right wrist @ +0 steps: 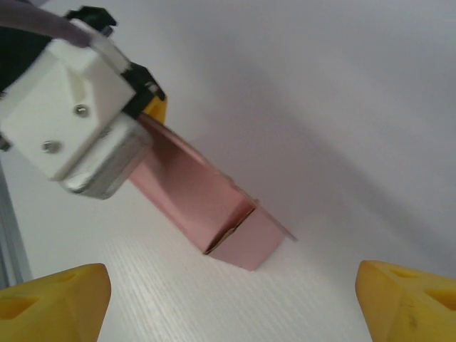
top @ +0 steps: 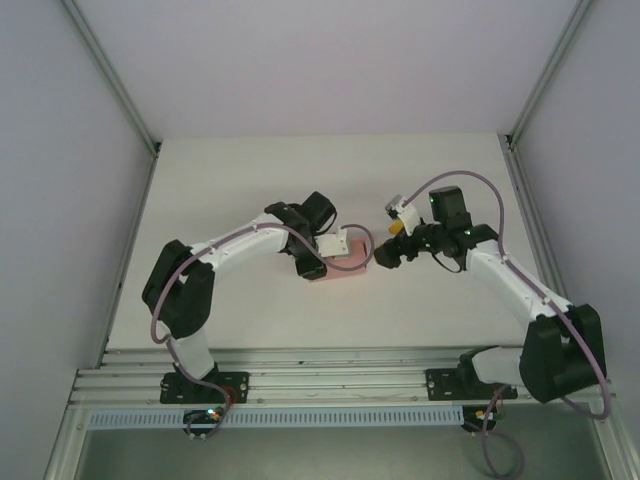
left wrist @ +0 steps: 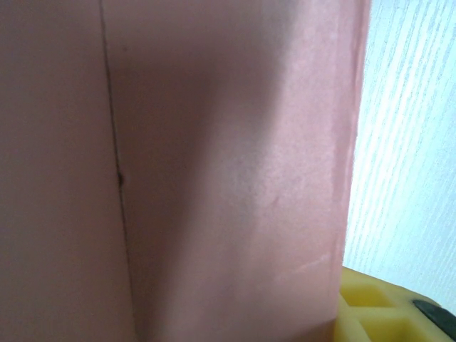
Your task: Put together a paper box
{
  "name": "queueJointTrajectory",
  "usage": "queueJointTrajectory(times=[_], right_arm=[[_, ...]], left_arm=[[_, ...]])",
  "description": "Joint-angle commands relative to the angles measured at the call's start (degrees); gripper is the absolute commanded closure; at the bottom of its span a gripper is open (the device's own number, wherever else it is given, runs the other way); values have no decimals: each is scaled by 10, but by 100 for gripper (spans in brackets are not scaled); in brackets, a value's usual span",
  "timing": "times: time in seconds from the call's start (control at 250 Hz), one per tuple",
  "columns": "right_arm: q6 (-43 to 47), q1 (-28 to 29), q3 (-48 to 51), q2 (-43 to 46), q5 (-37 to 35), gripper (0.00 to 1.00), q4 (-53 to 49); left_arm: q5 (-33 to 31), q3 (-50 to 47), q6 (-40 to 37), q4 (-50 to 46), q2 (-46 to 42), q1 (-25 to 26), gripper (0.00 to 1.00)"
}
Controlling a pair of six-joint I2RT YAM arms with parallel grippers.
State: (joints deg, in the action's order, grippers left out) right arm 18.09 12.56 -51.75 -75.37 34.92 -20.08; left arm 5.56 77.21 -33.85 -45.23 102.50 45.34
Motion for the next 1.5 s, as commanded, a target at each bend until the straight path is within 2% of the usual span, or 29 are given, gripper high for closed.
queueJointTrajectory(times=[0.0,0.2,0.343,0.455,0.523,0.751,0.871,0.971,1.158,1.362,1.498], right_arm=[[40,6,-36,-38,-14,17,-29],[69,24,-61,-87,30,24,-18],[70,25,-84,-119,38,39,-30],[70,28,-91,-130,41,61,-38],[71,31,-89,-129,41,69,-42],[56,43,-89,-127,33,89,-65],[17,58,-85,-124,19,99,-52],[-63,75,-74,-110,-15,100,-15],[-327,108,-61,-80,-104,100,32],[-436,132,-6,-50,-184,100,82],[-401,142,23,-50,-203,100,107]], left_arm=[[1,9,-4,-36,10,4,57],[5,1,-6,-25,6,5,57],[4,2,-5,-23,7,5,57],[2,0,-4,-21,7,5,57],[2,-2,-3,-17,6,5,57],[7,-7,0,3,-6,5,57],[2,-3,4,10,-4,6,57],[0,-1,12,19,-1,6,57],[-2,-1,27,45,4,6,56],[-7,6,33,56,12,8,56],[-12,13,34,55,19,8,56]])
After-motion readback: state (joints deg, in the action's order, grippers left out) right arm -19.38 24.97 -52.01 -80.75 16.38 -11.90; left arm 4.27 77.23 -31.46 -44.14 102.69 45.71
